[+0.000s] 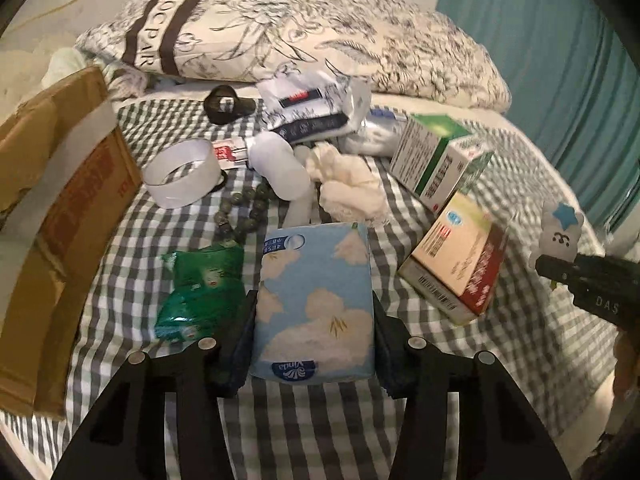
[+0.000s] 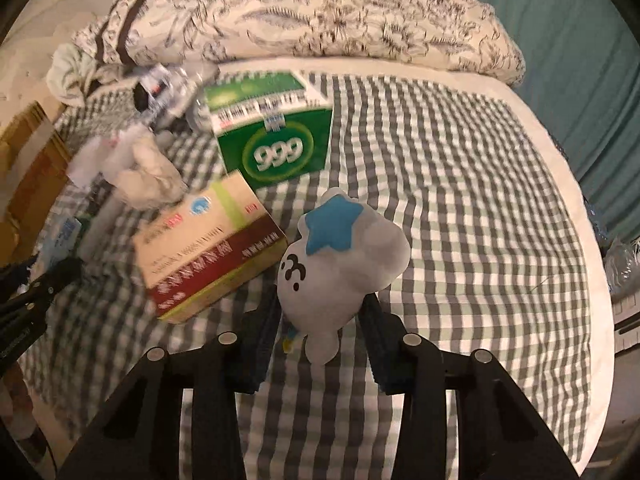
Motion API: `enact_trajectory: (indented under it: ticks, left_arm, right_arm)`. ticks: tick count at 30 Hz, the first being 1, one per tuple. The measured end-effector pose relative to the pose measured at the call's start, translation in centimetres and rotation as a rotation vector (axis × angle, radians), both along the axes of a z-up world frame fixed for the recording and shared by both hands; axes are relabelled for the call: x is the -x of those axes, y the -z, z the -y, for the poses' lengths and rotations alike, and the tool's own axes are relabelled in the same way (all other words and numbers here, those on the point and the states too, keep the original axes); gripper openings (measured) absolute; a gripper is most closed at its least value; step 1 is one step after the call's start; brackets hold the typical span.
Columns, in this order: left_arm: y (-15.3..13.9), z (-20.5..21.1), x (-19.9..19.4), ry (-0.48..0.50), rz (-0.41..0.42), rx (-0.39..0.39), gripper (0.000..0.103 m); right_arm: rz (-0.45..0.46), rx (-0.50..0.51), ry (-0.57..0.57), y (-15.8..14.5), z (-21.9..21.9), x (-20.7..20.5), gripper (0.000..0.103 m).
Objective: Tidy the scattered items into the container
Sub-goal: 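Grasp the blue cloud-print tissue pack with left tool while right grasps the white plush toy, then carry tissue pack and plush toy into the cardboard box and open both tools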
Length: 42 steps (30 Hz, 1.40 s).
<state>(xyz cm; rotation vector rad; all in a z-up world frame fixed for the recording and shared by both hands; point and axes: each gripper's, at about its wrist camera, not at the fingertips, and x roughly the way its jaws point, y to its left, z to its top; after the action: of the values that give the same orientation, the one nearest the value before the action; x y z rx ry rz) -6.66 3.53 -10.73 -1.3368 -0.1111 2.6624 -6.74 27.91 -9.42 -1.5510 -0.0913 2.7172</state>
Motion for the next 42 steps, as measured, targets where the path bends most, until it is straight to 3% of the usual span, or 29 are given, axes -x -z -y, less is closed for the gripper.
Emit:
enact_trajectory:
  ticks: [12, 20, 25, 30, 35, 42]
  left_arm:
    - [-9.2, 3.6, -4.8, -0.028, -0.129, 0.01, 0.051]
    - [-13.3, 10.6, -6.6, -0.096, -0.163, -0.035, 0.051]
    - [-15.1, 16.9, -6.1, -0.176, -0.172, 0.02, 0.051]
    - [-15.1, 22.7, -4.8, -0.281, -0.183, 0.072, 0.051]
    - [-13.4, 26.3, -3.1, -0.337, -0.166, 0.038, 0.051]
    - [-10.5, 27.7, -1.0, -0.332, -0.103, 0.024, 0.051]
  right_arm:
    - [-0.147, 0.093, -0.08, -8.8, 3.3, -5.4, 0.04]
    - [-0.185, 0.122, -0.209, -12.8, 11.4, -6.7, 0.04]
    - [-0.218, 0.182, -0.333, -15.4, 18.8, -4.6, 0.04]
    - [-0.209, 0.237, -0.472, -16.4, 27.5, -0.5, 0.04]
    - [-0.157, 0.28, -0.559, -15.5, 34.2, 3.4, 0.04]
    - [-0.08, 0.298, -0.58, -12.7, 38.5, 7.1, 0.04]
